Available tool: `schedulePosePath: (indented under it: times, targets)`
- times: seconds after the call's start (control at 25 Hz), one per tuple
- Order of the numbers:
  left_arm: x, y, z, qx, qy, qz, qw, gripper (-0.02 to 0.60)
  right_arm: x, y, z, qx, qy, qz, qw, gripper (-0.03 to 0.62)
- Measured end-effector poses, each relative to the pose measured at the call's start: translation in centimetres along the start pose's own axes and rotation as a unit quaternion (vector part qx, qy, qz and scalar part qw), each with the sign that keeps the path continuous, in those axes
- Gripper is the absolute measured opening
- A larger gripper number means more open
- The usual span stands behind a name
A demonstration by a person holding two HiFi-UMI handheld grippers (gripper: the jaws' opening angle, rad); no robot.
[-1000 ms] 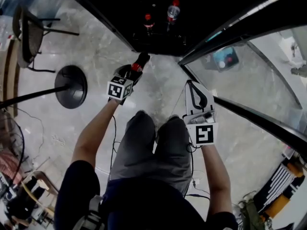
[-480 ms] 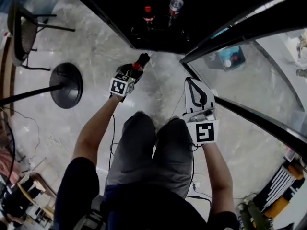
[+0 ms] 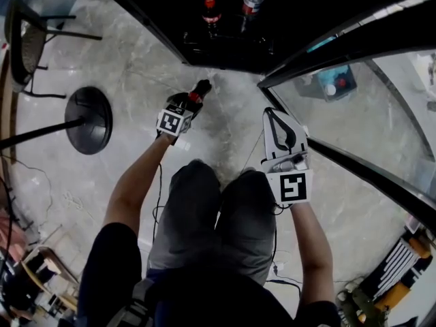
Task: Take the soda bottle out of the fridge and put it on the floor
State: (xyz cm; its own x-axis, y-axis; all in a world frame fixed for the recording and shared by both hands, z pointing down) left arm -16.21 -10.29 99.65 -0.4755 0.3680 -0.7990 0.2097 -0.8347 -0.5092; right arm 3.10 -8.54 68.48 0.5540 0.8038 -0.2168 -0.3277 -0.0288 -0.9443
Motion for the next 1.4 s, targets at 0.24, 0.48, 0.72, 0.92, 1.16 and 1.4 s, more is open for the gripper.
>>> schedulePosePath:
  times: [0.24,0.48,0.72,0.92,1.16,1.4]
  targets:
    - [-2.1,-1.7,0.9,0.001,0.002,0.022,0.9998,0.281,-0.7,-1.5,0.4,0.0,0.002,-0.001,1.0,0.017]
    - [-3.3,-3.0,1.8,-0.012,0.017,0.059,0.9981,0.281,-0.7,-2.0,0.5,-0.002,0.002,0.001,1.0,0.017]
    - [-4.7,-3.7,2.5,-0.029,0.023,0.096,0.9947,0.281,-0.8,-2.4,0.3,-0.004,0.002,-0.003,1.0,0.017]
    - [-5.8,-4.1,2.8,-0.031,0.025,0.119,0.9921,0.281,-0.9,-3.4,0.2,-0.011,0.003,0.003,1.0,0.017]
    - [-6.2,-3.4,3.0,-0.037,0.027,0.15,0.9877,0.282,-1.2,-3.4,0.2,-0.015,0.001,-0.004,1.0,0.017]
    - [-7.0,-2.7,1.8,-0.043,0.01,0.215,0.9756,0.285,-1.4,-4.0,0.2,-0.016,0.003,0.002,1.0,0.017]
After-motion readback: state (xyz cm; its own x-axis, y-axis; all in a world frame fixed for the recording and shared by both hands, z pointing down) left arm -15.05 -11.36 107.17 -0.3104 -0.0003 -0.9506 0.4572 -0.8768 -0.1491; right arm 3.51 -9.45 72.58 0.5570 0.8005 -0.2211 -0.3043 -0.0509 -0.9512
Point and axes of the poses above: the fingertips, and each gripper's own axes: x backward along the fingers, z to its left, y out of its top, the point moved 1 cm from there along x, backward along the fingers, and after that the axes turned 8 degrees about x, right-handed, at the moved point
